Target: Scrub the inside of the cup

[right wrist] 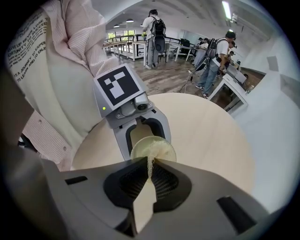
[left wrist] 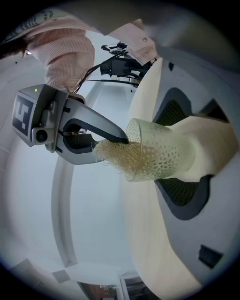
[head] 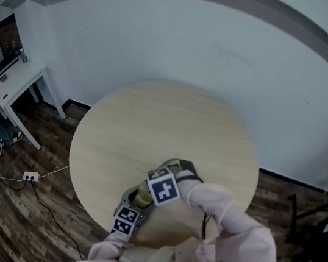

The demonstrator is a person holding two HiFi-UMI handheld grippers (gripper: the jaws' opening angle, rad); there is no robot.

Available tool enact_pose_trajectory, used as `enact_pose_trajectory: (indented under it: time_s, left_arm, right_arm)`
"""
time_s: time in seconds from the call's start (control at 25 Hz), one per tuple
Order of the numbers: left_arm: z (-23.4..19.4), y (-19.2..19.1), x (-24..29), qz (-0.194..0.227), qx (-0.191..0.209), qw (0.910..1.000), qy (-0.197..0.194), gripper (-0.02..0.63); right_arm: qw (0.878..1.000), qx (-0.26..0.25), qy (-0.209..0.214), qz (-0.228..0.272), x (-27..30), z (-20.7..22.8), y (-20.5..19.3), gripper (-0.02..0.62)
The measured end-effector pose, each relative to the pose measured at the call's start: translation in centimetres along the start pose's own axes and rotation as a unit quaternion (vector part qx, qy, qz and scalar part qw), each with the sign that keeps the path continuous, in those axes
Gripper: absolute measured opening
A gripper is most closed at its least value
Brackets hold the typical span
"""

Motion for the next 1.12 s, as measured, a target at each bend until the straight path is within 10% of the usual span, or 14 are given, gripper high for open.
enact_pose_trajectory:
  time_s: [0.64,1.12]
  left_arm:
    - [0.1,0.0,0.1,-0.001,0.003,1.0,-0.001,0.353]
    - [0.2,0.0,0.1,-0.001,0.002,1.0,0.001,0.353]
  right_arm:
    - [0.999,-0.02,-0.007,-0.043,0.6,-0.2,-0.2,0.02]
    - [0.992,0.089,0.076,-0.045,1.5,-0.2,0.0,0.018]
Point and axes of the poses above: the fingertips, and each gripper's own axes: x forward along the fingers, z to its right, y out of its top, the point moved 10 cm from there along -x, backward along the fingers, and after that the axes turned 13 degrees about -y, right-handed, at the moved point
